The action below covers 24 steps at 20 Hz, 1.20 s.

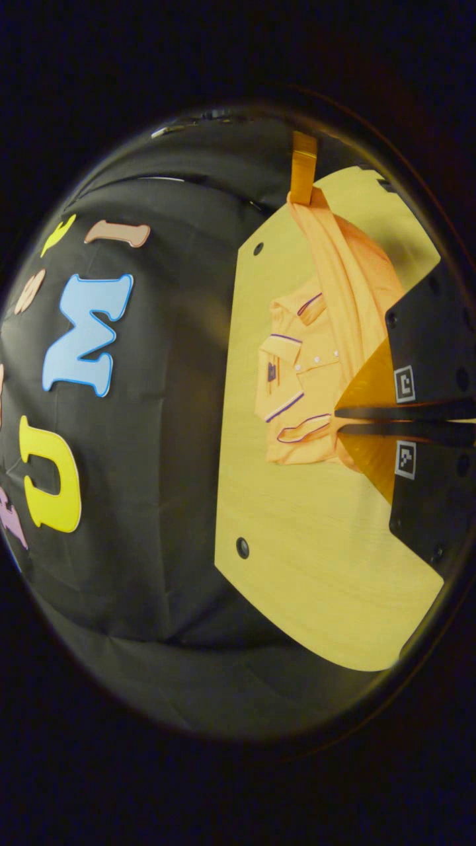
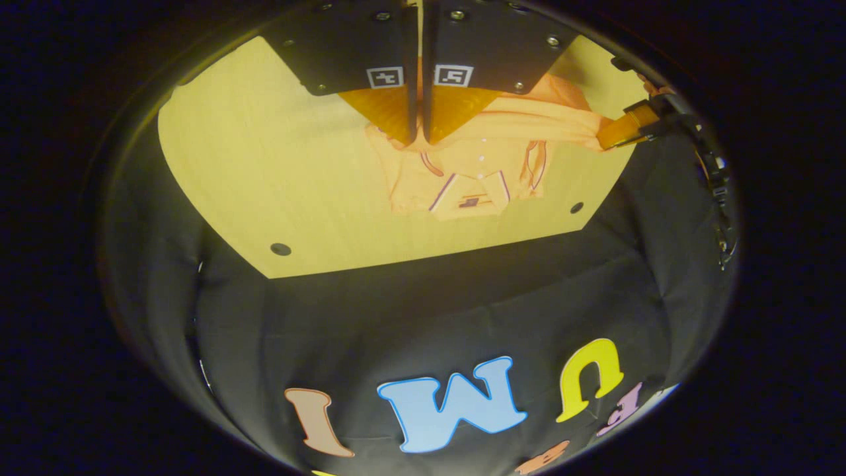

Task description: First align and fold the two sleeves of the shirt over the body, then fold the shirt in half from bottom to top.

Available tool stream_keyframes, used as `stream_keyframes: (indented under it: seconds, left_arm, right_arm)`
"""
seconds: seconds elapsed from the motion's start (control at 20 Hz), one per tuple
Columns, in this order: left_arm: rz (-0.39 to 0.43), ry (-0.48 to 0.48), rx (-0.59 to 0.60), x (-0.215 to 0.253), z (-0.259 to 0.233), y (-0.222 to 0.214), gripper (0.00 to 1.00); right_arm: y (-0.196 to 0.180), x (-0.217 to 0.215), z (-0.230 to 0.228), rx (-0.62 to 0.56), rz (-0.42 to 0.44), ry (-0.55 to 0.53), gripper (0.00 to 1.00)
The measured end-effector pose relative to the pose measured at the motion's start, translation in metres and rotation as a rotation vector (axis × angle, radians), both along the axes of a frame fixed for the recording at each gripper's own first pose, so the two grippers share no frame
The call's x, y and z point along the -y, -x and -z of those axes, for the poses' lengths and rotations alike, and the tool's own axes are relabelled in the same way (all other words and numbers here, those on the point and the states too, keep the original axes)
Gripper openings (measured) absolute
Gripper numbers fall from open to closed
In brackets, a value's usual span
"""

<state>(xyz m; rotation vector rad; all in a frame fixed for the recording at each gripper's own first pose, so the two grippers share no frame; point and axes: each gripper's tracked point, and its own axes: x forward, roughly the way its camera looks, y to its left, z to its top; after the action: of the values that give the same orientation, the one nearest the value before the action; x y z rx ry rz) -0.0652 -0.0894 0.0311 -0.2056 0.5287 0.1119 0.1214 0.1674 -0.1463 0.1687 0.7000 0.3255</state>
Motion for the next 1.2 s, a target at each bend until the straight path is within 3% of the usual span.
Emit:
stream_keyframes:
  seconds: [0.55,0.85,0.9,0.95,1.05,1.15,1.2]
  left_arm:
    - [0.025,-0.014,0.038,-0.035,0.020,-0.125,0.07]
    - [0.031,-0.078,0.101,-0.041,0.019,-0.169,0.07]
    - [0.035,-0.095,0.108,-0.040,0.019,-0.175,0.07]
    - [0.040,-0.106,0.116,-0.039,0.019,-0.181,0.07]
    - [0.049,-0.126,0.130,-0.036,0.020,-0.192,0.07]
    - [0.046,-0.143,0.147,-0.037,0.021,-0.200,0.07]
    - [0.043,-0.144,0.155,-0.037,0.020,-0.203,0.06]
  right_arm:
    - [-0.102,-0.036,0.020,-0.020,0.047,0.039,0.03]
    - [-0.145,-0.044,0.030,0.030,0.043,0.095,0.07]
    - [-0.152,-0.044,0.031,0.045,0.043,0.114,0.03]
    - [-0.158,-0.043,0.031,0.062,0.044,0.136,0.07]
    - [-0.166,-0.043,0.032,0.082,0.041,0.168,0.03]
    - [-0.171,-0.043,0.034,0.091,0.041,0.193,0.07]
    - [-0.172,-0.042,0.037,0.088,0.043,0.203,0.03]
